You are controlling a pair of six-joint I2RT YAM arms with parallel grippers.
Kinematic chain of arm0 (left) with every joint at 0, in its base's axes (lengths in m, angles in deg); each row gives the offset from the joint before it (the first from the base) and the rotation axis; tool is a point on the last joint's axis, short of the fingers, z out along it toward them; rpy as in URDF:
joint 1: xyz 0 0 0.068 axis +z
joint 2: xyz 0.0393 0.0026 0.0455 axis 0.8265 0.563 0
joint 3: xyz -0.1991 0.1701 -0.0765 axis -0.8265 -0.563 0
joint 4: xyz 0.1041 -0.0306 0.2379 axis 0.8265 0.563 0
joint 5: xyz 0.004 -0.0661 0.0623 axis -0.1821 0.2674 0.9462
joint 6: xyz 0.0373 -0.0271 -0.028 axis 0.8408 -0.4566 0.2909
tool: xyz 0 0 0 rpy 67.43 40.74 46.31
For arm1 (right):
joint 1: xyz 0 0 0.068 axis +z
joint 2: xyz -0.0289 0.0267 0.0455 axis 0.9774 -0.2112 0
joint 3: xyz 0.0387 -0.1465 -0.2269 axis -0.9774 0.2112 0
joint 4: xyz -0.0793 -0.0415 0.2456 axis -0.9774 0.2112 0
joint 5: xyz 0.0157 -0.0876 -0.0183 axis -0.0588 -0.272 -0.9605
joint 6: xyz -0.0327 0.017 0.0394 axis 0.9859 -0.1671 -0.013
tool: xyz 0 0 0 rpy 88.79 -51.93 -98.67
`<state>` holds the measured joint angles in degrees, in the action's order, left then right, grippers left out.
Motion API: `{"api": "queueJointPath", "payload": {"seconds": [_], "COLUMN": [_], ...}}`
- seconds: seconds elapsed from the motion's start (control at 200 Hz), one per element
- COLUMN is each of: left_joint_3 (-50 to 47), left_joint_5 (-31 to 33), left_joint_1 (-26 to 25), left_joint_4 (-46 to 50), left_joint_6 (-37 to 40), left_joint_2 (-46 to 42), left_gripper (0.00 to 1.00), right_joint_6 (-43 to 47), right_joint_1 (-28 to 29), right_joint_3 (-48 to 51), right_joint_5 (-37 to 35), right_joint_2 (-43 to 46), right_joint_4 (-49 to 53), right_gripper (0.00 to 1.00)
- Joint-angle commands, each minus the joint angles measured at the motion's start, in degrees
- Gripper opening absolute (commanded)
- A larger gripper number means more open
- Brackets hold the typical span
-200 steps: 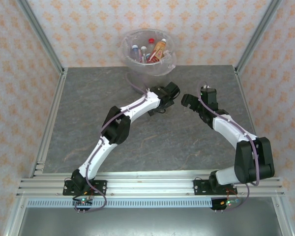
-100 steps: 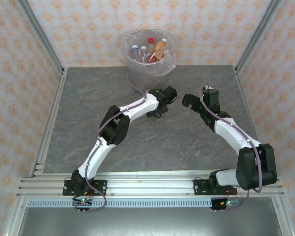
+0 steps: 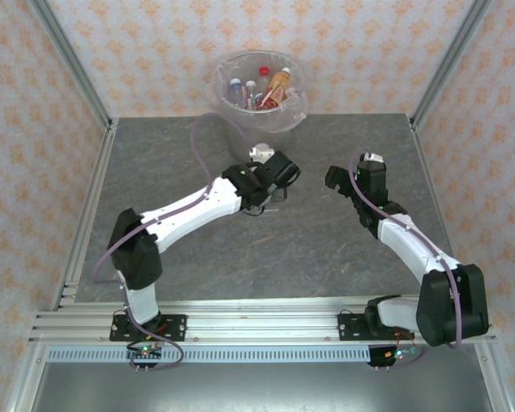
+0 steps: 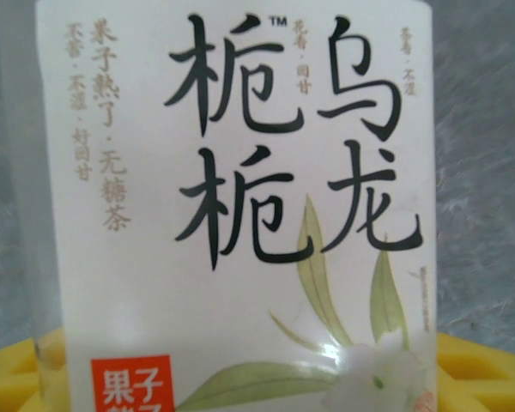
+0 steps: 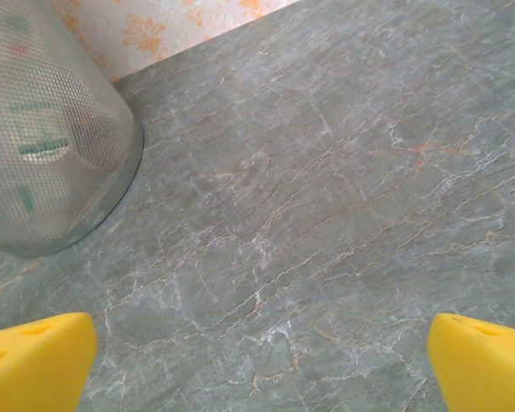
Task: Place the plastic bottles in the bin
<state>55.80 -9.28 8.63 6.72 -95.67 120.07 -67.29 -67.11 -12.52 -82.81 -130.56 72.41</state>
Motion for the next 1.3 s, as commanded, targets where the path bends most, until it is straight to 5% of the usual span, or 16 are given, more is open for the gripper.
{"api": "queueJointPath", "payload": {"seconds": [0.0,0.535,0.781,0.976,1.126,1.296], "left_joint_3": [4.8,58.9,62.0,64.6,66.5,66.6], "left_joint_5": [12.3,13.6,13.3,5.9,2.9,-1.0], "left_joint_1": [1.1,14.9,19.7,23.0,23.4,23.5], "left_joint_4": [-1.6,-6.4,-19.5,-22.2,-20.2,-10.1], "left_joint_6": [8.9,36.8,40.4,35.6,34.5,31.4], "left_joint_2": [-0.5,27.6,33.7,36.9,37.3,31.0], "left_gripper": [0.56,0.61,0.64,0.68,0.99,1.00], "right_joint_6": [-0.8,-0.5,-1.4,-1.9,-2.2,-1.4], "right_joint_1": [0.0,0.0,0.0,0.0,0.0,0.0], "right_joint_3": [1.1,5.9,6.9,7.4,7.5,7.4], "right_joint_5": [-2.8,-4.9,-4.7,-4.7,-5.1,-7.1], "right_joint_2": [2.0,10.8,13.1,14.2,15.1,15.6], "right_joint_4": [-3.3,-2.0,-1.2,-0.5,0.4,1.8], "right_gripper": [0.99,0.99,0.99,0.99,0.99,0.99]}}
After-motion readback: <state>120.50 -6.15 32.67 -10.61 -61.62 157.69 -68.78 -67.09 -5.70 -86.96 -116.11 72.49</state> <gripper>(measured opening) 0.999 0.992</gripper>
